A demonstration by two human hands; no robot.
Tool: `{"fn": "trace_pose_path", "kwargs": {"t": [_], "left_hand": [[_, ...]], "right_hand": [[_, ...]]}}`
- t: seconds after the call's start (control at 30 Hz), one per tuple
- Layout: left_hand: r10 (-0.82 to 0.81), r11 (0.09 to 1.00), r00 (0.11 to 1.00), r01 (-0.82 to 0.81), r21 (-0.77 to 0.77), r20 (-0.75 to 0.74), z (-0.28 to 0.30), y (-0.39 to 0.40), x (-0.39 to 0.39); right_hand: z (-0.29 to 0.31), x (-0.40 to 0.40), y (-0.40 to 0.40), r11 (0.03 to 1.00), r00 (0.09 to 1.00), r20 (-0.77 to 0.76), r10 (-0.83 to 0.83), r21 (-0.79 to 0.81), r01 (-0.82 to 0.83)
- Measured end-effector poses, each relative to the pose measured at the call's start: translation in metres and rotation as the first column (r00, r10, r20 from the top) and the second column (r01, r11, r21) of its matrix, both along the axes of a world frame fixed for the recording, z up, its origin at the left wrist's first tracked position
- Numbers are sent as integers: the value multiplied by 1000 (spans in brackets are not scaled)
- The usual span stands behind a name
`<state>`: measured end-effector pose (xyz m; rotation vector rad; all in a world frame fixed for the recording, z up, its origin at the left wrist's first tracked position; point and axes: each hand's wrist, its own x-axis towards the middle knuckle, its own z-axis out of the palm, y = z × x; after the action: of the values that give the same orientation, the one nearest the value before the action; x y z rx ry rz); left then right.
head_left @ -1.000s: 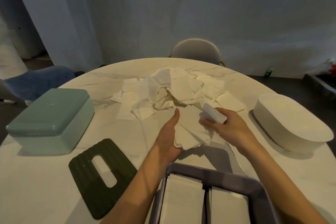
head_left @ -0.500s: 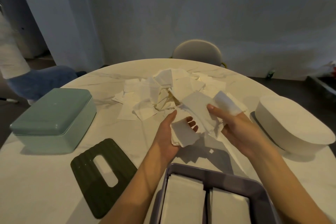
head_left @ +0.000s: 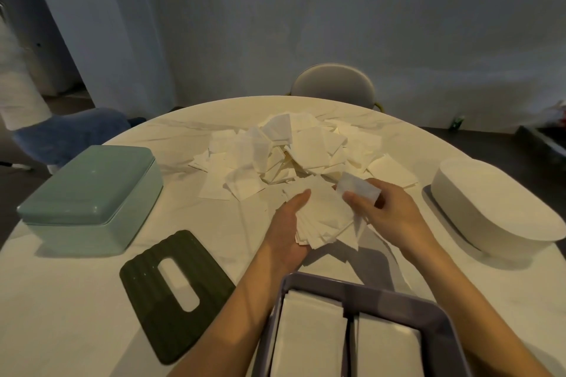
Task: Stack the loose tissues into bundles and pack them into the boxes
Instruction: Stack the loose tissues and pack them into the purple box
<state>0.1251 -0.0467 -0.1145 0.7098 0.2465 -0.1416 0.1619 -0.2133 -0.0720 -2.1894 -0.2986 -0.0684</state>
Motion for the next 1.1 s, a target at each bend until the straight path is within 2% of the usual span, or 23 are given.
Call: {"fn": "trace_pose_path", "kwargs": {"t": [0.13,0.23,0.33,0.4,0.43,0.5,0.57,0.6,0.7,0.8,0.87,0.97,1.03,1.1], "left_hand": [[61,996,998,-61,-71,-8,5,8,-1],[69,996,998,-69,-63,-9,5,10,1],[41,999,999,-41,-24,-13,8,6,-1],[-29,999,999,30,43,-28,10,3,-4],[-61,994,997,65,93,-47,10,0,-4],[-106,978,993,114,175,-54,12,-3,-7],[-214,959,977,211,192,-4,16,-8,-11],[-247,950,968,235,205,34,20,-10,-14],[-267,929,957,225,294,111,20,-7,-12],[-364,881,927,313,355,88,17,-1,-11],[-398,836,912,318,448,95,13,7,-8],[-340,738,927,160,656,156,13,28,0],[-256,697,929,-14,717,267,12,40,2],[-185,614,922,-163,772,341,10,46,3]], "right_hand": [[5,8,-15,994,985,160,-60,97,45],[19,7,-19,972,988,125,-95,226,65],[31,-1,-19,914,992,4,130,388,-121],[33,-6,-16,868,948,-48,314,418,-266],[31,-8,-12,869,931,-55,362,382,-315],[20,-7,-6,911,930,18,366,195,-363],[4,-1,-2,939,933,125,338,22,-344],[-2,1,-1,945,932,162,324,-14,-326],[-10,6,-5,958,937,199,286,-66,-278],[-4,5,-9,935,929,99,355,-54,-352],[-3,6,-11,919,913,108,393,-17,-394],[-5,11,-10,951,950,95,299,57,-305],[-8,14,-10,957,969,20,247,151,-247],[-11,14,-8,945,969,-22,247,224,-236]]}}
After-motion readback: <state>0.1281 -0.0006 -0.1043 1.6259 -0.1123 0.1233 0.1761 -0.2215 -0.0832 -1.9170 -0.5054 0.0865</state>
